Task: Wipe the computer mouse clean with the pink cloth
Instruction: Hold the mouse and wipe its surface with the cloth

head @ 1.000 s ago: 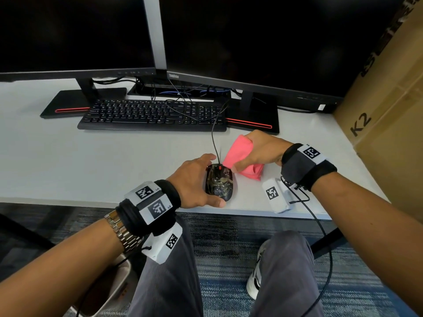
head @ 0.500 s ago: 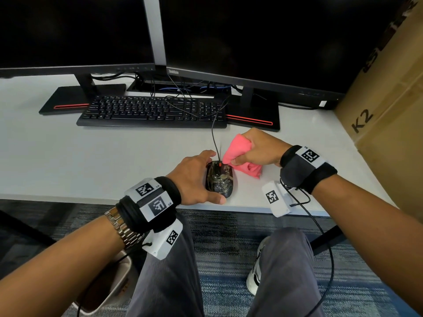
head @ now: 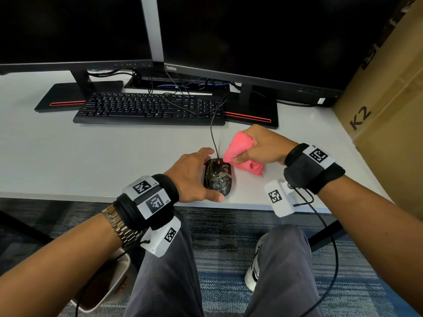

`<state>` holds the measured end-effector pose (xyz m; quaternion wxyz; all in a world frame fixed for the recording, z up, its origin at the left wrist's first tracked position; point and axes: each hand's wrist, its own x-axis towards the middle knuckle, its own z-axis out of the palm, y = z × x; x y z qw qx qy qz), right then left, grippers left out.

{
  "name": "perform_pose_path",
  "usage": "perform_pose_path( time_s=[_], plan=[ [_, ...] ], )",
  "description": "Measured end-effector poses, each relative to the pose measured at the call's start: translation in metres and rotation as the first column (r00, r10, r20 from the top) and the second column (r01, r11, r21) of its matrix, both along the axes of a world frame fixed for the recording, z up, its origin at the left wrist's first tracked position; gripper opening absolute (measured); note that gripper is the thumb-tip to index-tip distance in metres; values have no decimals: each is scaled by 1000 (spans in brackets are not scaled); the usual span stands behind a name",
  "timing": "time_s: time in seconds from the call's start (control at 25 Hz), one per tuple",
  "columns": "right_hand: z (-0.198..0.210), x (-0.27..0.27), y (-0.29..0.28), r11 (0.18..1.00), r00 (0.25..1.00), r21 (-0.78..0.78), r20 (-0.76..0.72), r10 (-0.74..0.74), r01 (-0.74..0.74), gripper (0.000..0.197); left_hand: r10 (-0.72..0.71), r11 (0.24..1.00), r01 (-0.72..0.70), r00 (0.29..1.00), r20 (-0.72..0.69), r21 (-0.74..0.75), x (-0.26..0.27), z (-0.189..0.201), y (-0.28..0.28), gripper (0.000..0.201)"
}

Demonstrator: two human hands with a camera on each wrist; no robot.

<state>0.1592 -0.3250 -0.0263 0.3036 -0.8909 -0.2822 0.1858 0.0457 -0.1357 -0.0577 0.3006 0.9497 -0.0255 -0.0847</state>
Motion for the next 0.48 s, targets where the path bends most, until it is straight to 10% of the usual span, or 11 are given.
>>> perform_pose_path(
  time_s=[0.48],
  plan=[
    [-1, -5, 7, 998, 999, -64, 47, 2, 1, 15, -5, 1000, 5, 1000, 0, -7, 0, 0, 0, 117]
  ],
)
